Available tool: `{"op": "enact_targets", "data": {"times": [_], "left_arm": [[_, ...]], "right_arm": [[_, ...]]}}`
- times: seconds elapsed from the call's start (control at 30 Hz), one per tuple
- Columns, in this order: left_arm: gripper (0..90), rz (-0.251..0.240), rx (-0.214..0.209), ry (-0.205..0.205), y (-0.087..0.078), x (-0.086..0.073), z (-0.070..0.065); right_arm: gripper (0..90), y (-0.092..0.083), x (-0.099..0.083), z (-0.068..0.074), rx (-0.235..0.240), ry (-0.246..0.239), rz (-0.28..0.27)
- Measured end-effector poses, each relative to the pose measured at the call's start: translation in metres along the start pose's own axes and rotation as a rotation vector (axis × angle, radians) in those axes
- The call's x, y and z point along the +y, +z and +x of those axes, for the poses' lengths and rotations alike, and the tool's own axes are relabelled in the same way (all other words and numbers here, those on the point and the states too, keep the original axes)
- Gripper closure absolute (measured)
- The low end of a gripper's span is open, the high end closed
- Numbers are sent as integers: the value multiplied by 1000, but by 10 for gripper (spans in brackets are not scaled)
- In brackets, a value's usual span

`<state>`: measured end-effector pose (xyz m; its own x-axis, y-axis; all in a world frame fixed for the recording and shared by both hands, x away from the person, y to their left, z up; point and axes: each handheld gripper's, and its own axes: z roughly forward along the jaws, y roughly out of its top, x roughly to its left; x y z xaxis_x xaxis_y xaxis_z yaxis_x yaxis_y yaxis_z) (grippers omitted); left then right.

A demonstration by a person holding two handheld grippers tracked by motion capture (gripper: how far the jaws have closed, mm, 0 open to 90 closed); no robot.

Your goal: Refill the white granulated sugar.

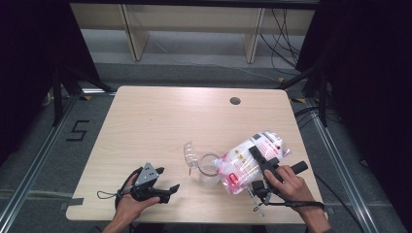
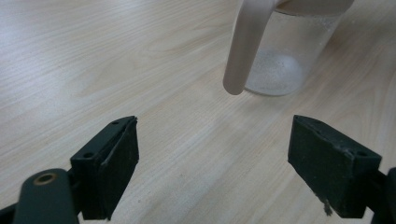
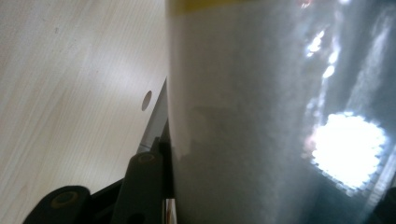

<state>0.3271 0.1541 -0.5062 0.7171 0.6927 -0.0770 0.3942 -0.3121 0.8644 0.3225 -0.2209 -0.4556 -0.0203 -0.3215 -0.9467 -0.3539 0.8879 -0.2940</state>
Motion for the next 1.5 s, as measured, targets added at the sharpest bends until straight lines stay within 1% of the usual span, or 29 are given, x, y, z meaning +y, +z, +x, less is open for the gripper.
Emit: {"op": "enact_targets", "data": {"times": [0.03, 0.07, 0.1, 0.2, 0.27, 0.3, 0.33, 0.37, 0.47, 0.57, 0.6, 0.63, 0.73, 0.87, 0.9, 0.93, 0.97, 1.03, 1.07, 1.13, 1.17, 1.2, 1.27, 1.3, 1.33, 1.37, 1.5], "left_arm": [[160, 1, 0, 1, 0, 0, 0], [160, 0, 0, 0, 0, 0, 0], [160, 0, 0, 0, 0, 0, 0], [160, 0, 0, 0, 0, 0, 0], [161, 0, 0, -4, 0, 0, 0], [160, 0, 0, 0, 0, 0, 0], [160, 0, 0, -2, 0, 0, 0], [160, 0, 0, -3, 0, 0, 0], [161, 0, -1, -2, 0, 0, 0], [160, 0, 0, 0, 0, 0, 0], [160, 0, 0, 1, 0, 0, 0], [161, 0, 0, 0, 0, 0, 0], [160, -1, 0, 0, 0, 0, 0], [160, 0, 0, 0, 0, 0, 0], [160, -1, 0, 0, 0, 0, 0], [160, 0, 0, 1, 0, 0, 0], [160, 0, 0, 0, 0, 0, 0], [160, 5, 1, 8, 0, 0, 1], [160, 5, 1, 7, 0, 0, 1], [160, 4, 0, 6, 0, 0, 1], [160, 4, 1, 7, 0, 0, 1], [160, 5, 1, 8, 0, 0, 1], [160, 5, 4, -1, -1, 0, 0], [160, 4, 2, 3, -1, 0, 0], [160, 5, 4, -2, -1, 0, 0], [160, 4, 3, -1, -1, 0, 0], [160, 0, 2, -7, 0, 0, 0]], "right_arm": [[618, 0, 0, 0, 0, -3, -3], [620, -1, 0, 1, 3, 15, 10], [621, 0, 0, 1, 0, 10, 10], [622, -1, 0, 1, 1, 16, 8], [623, 1, 0, -1, -3, -3, -7], [624, 1, 0, -1, -4, -6, -6], [625, 0, 0, 0, 0, -4, 1], [625, 0, 0, 1, 2, 11, 11], [625, -1, -1, 1, 2, 19, 11], [626, -1, -1, 0, 1, 13, 13], [626, 0, 0, -2, -7, -12, -2], [627, -1, 0, -2, -10, -8, -1], [627, -1, 0, -2, -13, -20, -1], [629, -1, -1, -3, -11, -20, -2], [629, -1, -1, -3, -3, -20, 3], [630, -1, -1, -2, -2, -8, 13], [629, -1, -1, -3, -4, -12, 13], [630, -2, -2, -3, -5, -5, 19], [630, -1, -2, -5, -3, -25, 5], [630, -3, -1, -5, -12, -16, 18], [631, -3, -1, -7, -11, -22, 17], [631, -2, -1, -8, -3, -41, 7], [631, -2, -1, -8, 1, -38, 14], [632, -3, -1, -8, 8, -31, 18], [632, -2, 0, -8, -2, -41, 13], [633, -2, 0, -8, -2, -44, 11], [634, -3, 0, -6, 4, -22, 24]]}}
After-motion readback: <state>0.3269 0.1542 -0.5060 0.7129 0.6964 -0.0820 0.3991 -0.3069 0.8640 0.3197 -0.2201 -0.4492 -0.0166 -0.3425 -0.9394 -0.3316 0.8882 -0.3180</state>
